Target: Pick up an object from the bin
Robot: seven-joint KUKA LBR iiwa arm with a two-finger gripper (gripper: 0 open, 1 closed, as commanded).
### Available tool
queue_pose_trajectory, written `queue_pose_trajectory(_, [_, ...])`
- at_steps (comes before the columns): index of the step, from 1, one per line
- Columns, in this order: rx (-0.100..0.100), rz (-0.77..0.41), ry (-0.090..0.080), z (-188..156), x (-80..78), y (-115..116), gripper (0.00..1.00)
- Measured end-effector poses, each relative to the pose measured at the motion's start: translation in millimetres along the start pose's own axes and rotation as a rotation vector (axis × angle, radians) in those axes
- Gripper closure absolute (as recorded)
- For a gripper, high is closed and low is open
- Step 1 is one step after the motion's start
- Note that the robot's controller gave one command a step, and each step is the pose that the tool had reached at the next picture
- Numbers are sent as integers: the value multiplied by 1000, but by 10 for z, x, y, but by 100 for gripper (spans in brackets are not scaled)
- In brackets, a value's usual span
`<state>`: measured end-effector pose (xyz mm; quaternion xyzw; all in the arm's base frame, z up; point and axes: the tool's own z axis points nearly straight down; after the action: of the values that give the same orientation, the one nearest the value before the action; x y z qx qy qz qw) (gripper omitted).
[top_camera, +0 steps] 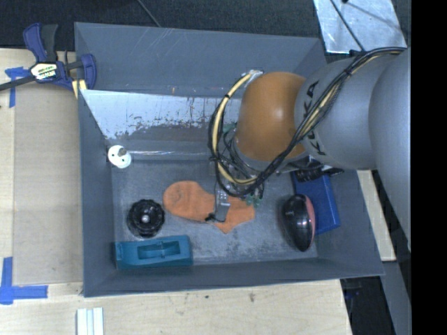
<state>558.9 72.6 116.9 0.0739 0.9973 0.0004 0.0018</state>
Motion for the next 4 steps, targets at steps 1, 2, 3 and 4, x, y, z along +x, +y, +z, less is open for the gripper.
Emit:
queue_pose_trajectory(1, [0,142,1,398,39,8,0])
queue_pose_trajectory(2, [0,65,-5,504,72,58,100])
queue_pose_trajectory(3, [0,54,-5,487,84,67,100])
queue_pose_trajectory(4, [2,48,3,433,102,65,100])
